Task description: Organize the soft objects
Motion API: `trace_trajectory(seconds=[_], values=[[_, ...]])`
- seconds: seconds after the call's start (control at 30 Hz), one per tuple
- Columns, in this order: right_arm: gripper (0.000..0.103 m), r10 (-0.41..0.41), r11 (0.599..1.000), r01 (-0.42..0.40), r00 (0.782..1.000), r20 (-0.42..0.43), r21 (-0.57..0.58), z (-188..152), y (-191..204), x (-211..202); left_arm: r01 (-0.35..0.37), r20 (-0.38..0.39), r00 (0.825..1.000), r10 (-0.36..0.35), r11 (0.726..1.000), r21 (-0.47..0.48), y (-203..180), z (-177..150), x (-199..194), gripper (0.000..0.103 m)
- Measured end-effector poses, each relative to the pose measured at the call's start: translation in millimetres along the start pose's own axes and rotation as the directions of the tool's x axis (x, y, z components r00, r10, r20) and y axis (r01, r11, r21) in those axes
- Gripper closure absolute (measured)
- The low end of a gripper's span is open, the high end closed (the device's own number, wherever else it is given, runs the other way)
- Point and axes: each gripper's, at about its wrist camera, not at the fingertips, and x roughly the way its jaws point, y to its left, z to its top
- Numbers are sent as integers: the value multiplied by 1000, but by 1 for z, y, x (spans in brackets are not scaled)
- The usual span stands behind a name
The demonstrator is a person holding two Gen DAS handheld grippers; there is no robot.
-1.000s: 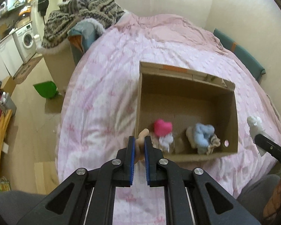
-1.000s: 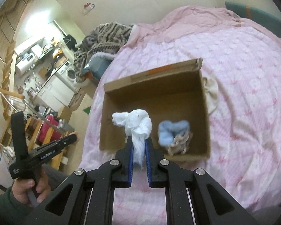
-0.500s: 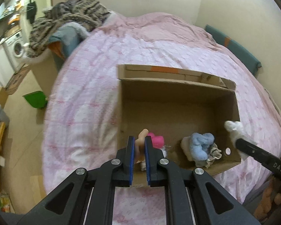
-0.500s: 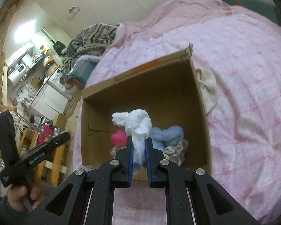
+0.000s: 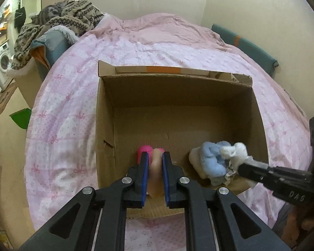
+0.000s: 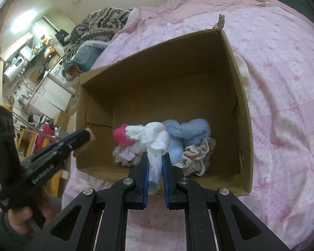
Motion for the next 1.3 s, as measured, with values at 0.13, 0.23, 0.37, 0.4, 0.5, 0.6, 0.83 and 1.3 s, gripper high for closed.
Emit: trace_trajectory(seconds=[0.13,0.23,0.37,0.4,0.5,0.6,0.83,1.3], values=[[90,-8,1000,8,1000,2,-7,0,0,1,9,-13,1000,-9,1000,-20,3,0,0,92],[89,-12,1000,12,1000,4,-4,0,0,1,23,-2,1000,-23,1000,-20,1,-1,-3,92],[89,9,1000,-10,1000,1,20,4,-3,2,30,4,1000,-30,999,-11,-2,-2,-5,86],[89,8,1000,-9,1000,6,22,4,-4,1,29,4,1000,-29,1000,-9,-3,-3,-5,85],[89,10,1000,-10,1000,13,28,4,-5,0,25,-1,1000,-25,1000,-2,-5,-3,-6,78],[87,25,999,-26,1000,19,35,5,-6,-2,8,11,1000,-8,1000,1,-6,-3,-8,61],[29,82,990,-92,992,95,104,7,-18,-19,-1,62,998,2,1000,-7,-3,-1,-21,44],[0,-62,997,47,956,287,61,2,-6,-83,-178,214,959,186,982,-54,14,-6,-75,44]])
